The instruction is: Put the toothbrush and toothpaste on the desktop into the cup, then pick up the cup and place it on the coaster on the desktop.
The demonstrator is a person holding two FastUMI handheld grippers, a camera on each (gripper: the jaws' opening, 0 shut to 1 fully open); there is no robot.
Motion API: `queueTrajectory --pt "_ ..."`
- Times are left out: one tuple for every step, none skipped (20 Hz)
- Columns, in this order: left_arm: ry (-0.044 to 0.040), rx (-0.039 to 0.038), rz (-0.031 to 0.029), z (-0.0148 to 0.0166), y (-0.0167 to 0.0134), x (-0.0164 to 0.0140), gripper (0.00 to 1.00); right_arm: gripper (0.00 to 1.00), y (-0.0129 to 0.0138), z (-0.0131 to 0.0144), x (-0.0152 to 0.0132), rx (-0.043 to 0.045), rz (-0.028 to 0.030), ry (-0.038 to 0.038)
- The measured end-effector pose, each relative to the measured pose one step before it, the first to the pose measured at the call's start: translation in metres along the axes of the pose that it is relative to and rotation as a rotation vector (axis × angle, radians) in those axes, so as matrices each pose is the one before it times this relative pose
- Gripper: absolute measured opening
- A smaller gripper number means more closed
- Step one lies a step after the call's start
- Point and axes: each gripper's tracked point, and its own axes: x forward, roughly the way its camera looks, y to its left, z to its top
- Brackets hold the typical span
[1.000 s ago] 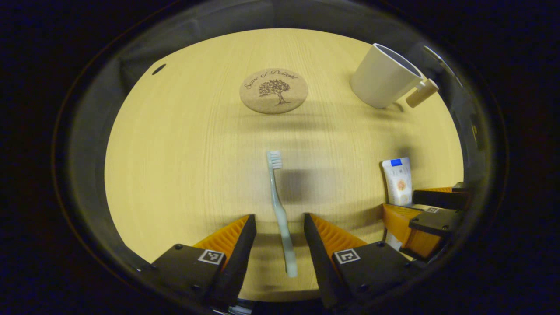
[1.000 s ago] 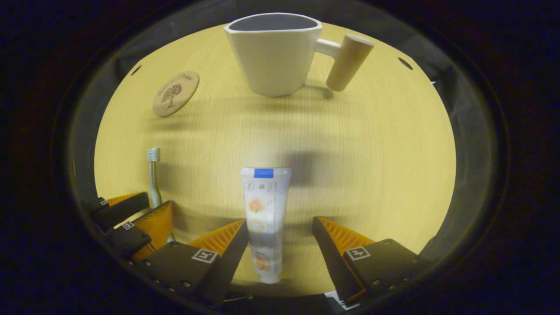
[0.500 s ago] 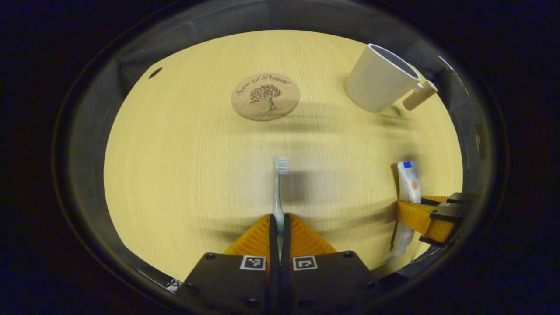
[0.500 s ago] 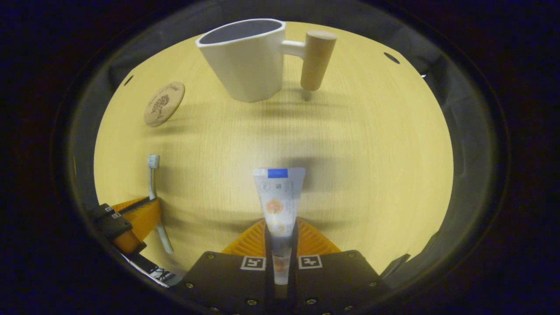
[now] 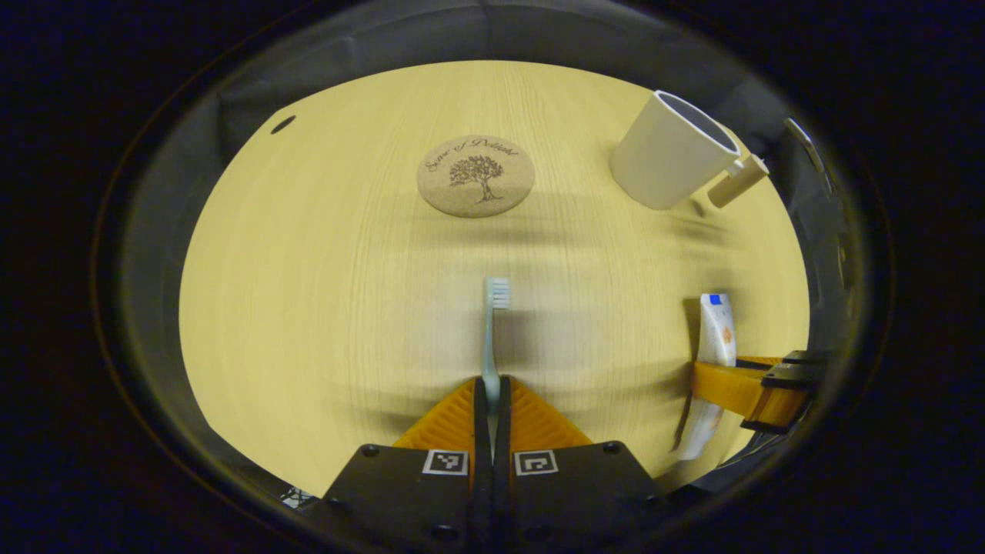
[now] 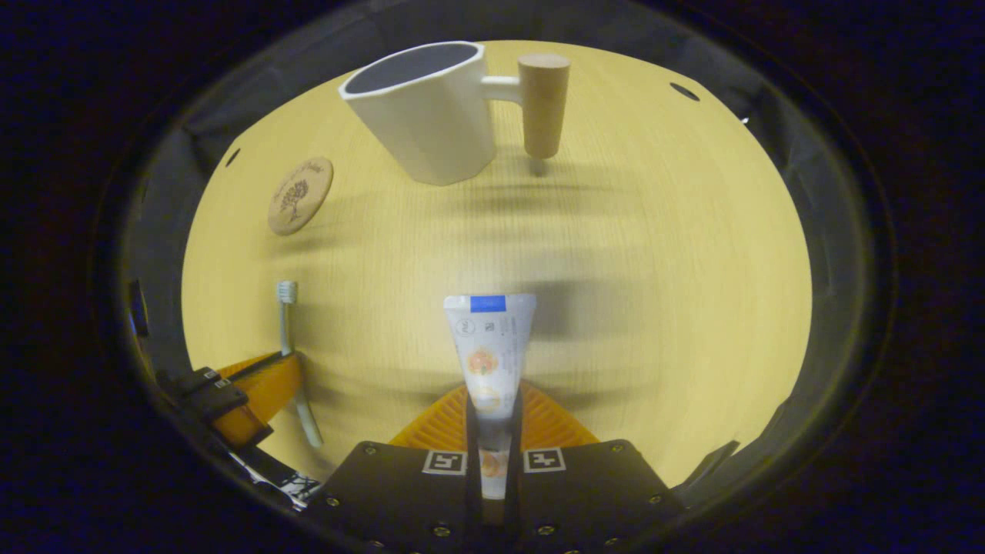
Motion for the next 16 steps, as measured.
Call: queueTrajectory --pt "-0.01018 -0.0112 -0.00061 -0.00702 0.00856 0.01152 0.07 0.12 0.00042 0.00456 -0.00408 0.0071 0.0075 -0.02104" --pt "-0.02357 -0.0077 0.00652 -0.00372 0.0218 0.01 0.08 0.12 -0.00207 0.00581 -0.00458 -0.0063 -0.00239 -0.03009" --pt "-0.02794 0.00339 0.00766 0.01655 -0.01677 -0.02226 0.08 0.12 -0.0011 0.00758 -0.00828 -0.00507 -0.00511 -0.03339" --pt "-0.0258 0.00315 0.00184 0.00214 -0.00744 -0.01173 0.08 0.12 0.00035 0.00853 -0.00818 0.0033 0.00792 -0.03449" --pt "-0.03191 -0.00643 -0.00242 0.0069 0.00642 -0.01041 0.08 0.12 0.00125 0.01004 -0.00876 0.01317 0.0169 -0.03043" --pt "-0.02944 -0.01234 -0.00605 0.00754 0.00589 -0.01186 0.08 0.12 0.00161 0.00932 -0.01046 0.01716 0.02298 -0.03196" --pt "-0.02889 -0.01255 -0.0056 0.00734 0.00066 -0.00985 0.08 0.12 0.00284 0.01218 -0.00918 0.01838 0.0187 -0.03264" --pt "-0.02084 -0.01025 -0.00494 0.00685 0.00098 -0.0096 0.08 0.12 0.004 0.01033 -0.00532 0.01319 0.01569 -0.02775" --pt "-0.01658 -0.01136 -0.00148 0.00631 0.00156 -0.00961 0.08 0.12 0.00166 0.01077 -0.00758 0.00766 0.0155 -0.02762" --pt "-0.01782 -0.01464 0.00048 0.00608 0.00117 -0.00812 0.08 0.12 0.00195 0.01257 -0.00871 0.00201 0.01602 -0.025" --pt "-0.02621 -0.01629 -0.00088 0.00622 0.00308 -0.00635 0.07 0.12 0.00369 0.01474 -0.00599 0.00072 0.01683 -0.03083" --pt "-0.02617 -0.01333 0.00197 0.00591 0.00307 -0.00536 0.08 0.12 0.00418 0.01442 -0.00519 -0.00119 0.01721 -0.03525" --pt "-0.02335 -0.00993 0.00459 0.00564 0.00423 -0.00781 0.08 0.12 0.00373 0.01724 -0.00532 -0.00033 0.01604 -0.03598" --pt "-0.02591 -0.01018 0.0084 0.00753 0.00323 -0.00895 0.07 0.12 0.00425 0.01608 -0.00536 0.00163 0.0182 -0.04131" --pt "-0.03055 -0.01014 0.00638 0.00764 0.00526 -0.01082 0.07 0.12 0.00645 0.01641 -0.00206 0.00271 0.02091 -0.04372" --pt "-0.02755 -0.00981 0.00217 0.00619 0.00396 -0.01036 0.07 0.12 0.00584 0.01747 -0.00064 0.0028 0.01812 -0.04728"
